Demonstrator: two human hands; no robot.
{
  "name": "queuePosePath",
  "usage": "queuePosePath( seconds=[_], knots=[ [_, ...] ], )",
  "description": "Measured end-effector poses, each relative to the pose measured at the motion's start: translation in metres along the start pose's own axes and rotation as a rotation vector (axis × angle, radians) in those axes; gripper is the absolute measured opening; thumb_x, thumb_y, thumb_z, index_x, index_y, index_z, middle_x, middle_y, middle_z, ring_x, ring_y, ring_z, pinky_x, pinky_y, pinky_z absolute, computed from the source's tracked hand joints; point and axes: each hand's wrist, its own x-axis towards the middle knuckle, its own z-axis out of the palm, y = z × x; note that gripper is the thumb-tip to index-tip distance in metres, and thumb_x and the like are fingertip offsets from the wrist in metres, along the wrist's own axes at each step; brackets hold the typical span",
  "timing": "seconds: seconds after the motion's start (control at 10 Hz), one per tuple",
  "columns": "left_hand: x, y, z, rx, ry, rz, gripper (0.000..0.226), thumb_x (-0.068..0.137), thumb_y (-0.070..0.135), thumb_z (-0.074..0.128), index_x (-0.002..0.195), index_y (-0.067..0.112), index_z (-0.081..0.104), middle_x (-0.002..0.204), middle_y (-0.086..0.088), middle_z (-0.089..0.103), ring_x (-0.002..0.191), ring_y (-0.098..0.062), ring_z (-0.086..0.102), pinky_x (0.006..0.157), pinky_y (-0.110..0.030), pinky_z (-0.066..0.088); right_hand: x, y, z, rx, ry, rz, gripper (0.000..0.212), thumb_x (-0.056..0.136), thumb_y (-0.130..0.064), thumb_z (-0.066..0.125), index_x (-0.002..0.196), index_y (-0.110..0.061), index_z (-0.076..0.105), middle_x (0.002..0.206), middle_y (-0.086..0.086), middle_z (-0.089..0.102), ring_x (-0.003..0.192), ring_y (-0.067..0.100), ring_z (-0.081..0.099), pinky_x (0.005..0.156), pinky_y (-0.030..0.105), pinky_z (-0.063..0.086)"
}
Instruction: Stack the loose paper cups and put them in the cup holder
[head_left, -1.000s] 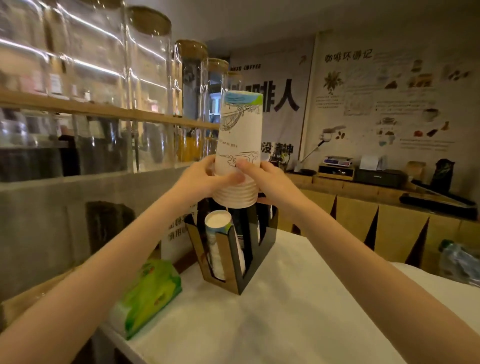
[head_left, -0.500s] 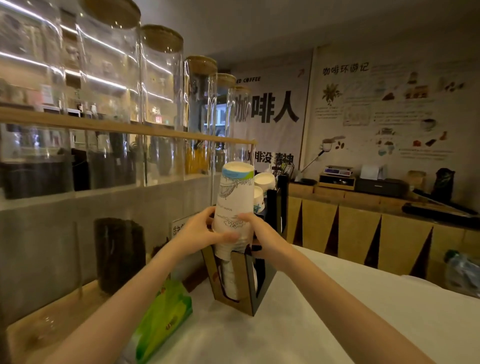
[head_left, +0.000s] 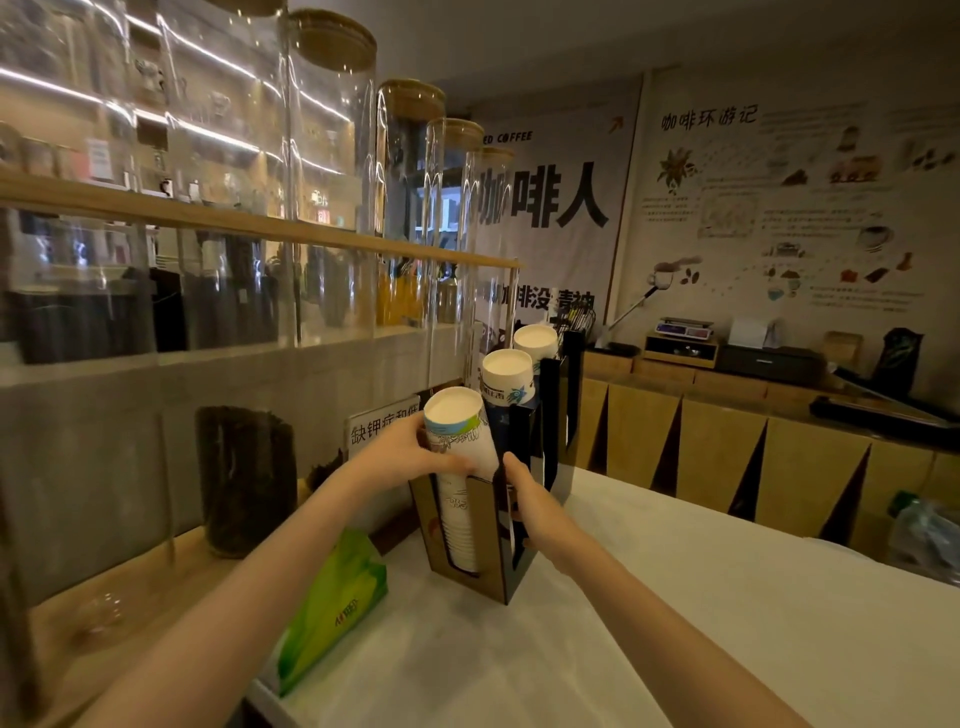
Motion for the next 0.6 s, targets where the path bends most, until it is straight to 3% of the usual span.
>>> queuePosePath(
  seconds=[0.1,0.2,0.4,0.5,0.6],
  knots=[
    [-0.003,0.005,0.001,-0.041,0.038,-0.001,0.053,0.071,0.024,0.074,0.118,0.018,0.051,0.108,0.006,0.059,0.098,-0.011,0.053,0.07,-0.014,0.042,0.013,0.016,0.004,-0.066,0.056,0.019,0.063,0.09,-0.06,0.019,0.14,-0.025,0.036,0.144,0.004,0.044,0.134,0.026,0.037,0.113,0.044,0.024],
    [0.0,0.005,0.002,-0.049,0.074,0.006,0.06,0.069,0.027,0.075,0.122,0.015,0.051,0.121,-0.003,0.061,0.106,-0.016,0.054,0.08,-0.023,0.045,0.024,0.023,0.002,-0.117,0.069,0.035,0.071,0.084,-0.067,0.019,0.14,-0.027,0.037,0.145,0.005,0.044,0.134,0.027,0.038,0.113,0.044,0.024],
    [-0.004,0.015,0.006,-0.018,0.14,-0.022,0.068,0.068,0.024,0.076,0.126,0.013,0.043,0.128,-0.008,0.055,0.104,-0.015,0.05,0.081,-0.027,0.043,0.016,0.01,-0.006,-0.303,-0.012,0.023,0.067,0.089,-0.061,0.016,0.141,-0.024,0.034,0.149,0.005,0.038,0.138,0.026,0.032,0.116,0.046,0.021],
    [-0.012,0.03,0.005,0.086,0.189,-0.003,0.084,0.067,0.028,0.077,0.135,0.015,0.03,0.136,-0.009,0.048,0.115,-0.021,0.048,0.088,-0.032,0.044,-0.011,-0.009,-0.021,-0.421,-0.008,-0.074,0.056,0.094,-0.047,0.027,0.131,-0.01,0.045,0.138,0.013,0.049,0.126,0.03,0.046,0.108,0.044,0.036],
    [-0.015,0.056,0.003,0.161,0.3,0.046,0.089,0.067,0.034,0.076,0.139,0.017,0.026,0.141,-0.009,0.044,0.126,-0.026,0.043,0.099,-0.039,0.04,-0.038,-0.032,-0.044,-0.449,0.057,-0.248,0.039,0.093,-0.036,0.043,0.118,-0.01,0.056,0.114,0.01,0.063,0.105,0.024,0.06,0.094,0.036,0.049]
  ],
)
